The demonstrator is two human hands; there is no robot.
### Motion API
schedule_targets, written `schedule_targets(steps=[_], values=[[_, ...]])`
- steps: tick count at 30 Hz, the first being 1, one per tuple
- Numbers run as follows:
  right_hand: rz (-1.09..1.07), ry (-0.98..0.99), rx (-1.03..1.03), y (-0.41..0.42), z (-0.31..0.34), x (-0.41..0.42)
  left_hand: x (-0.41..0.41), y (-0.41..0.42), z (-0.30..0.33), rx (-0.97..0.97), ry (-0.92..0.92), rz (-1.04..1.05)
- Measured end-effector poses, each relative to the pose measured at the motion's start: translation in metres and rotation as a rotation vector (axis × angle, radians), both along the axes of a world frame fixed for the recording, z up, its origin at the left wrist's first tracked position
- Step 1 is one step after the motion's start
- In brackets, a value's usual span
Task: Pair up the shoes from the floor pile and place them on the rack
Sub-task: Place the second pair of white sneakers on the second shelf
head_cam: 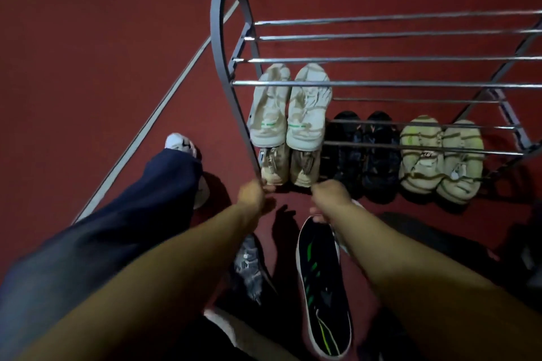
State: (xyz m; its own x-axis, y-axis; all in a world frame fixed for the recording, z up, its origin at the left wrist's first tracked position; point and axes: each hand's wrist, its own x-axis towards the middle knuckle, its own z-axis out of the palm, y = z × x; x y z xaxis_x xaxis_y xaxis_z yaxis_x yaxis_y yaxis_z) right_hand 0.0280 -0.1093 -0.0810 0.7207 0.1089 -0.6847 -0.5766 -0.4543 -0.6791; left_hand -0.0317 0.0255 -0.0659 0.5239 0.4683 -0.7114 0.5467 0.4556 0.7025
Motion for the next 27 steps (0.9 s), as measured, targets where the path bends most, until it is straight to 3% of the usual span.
schedule_targets(steps=[2,4,8,9,12,15,19,23,25,27], values=[[0.193,0.019,-0.108,-0.007,-0.02,-0.025,-0.035,-0.009,-0.03,0.105,0.085,-0.024],[0.437,-0.088,-0.285,-0.014,-0.038,-0.045,-0.07,-0.007,-0.054,0.39,0.23,-0.157],[0.562,-0.166,-0.488,-0.03,-0.061,-0.079,-0.114,0.011,-0.077,0.691,0.595,-0.128],[0.576,-0.165,-0.551,-0.035,-0.064,-0.086,-0.123,0.01,-0.071,0.621,0.635,-0.128],[0.642,-0.173,-0.732,-0.042,-0.072,-0.1,-0.141,-0.012,-0.042,0.075,0.539,-0.081],[0.618,-0.076,-0.739,-0.047,-0.081,-0.106,-0.145,-0.026,-0.014,-0.148,0.487,-0.008],[0.493,0.065,-0.653,-0.057,-0.09,-0.1,-0.136,-0.029,-0.012,-0.135,0.591,-0.261],[0.426,0.162,-0.466,-0.057,-0.099,-0.089,-0.131,-0.024,-0.027,-0.093,0.7,-0.372],[0.416,0.127,-0.437,-0.057,-0.097,-0.089,-0.125,-0.019,-0.044,-0.007,0.647,-0.445],[0.381,0.021,-0.44,-0.055,-0.084,-0.087,-0.12,-0.018,-0.05,0.078,0.516,-0.366]])
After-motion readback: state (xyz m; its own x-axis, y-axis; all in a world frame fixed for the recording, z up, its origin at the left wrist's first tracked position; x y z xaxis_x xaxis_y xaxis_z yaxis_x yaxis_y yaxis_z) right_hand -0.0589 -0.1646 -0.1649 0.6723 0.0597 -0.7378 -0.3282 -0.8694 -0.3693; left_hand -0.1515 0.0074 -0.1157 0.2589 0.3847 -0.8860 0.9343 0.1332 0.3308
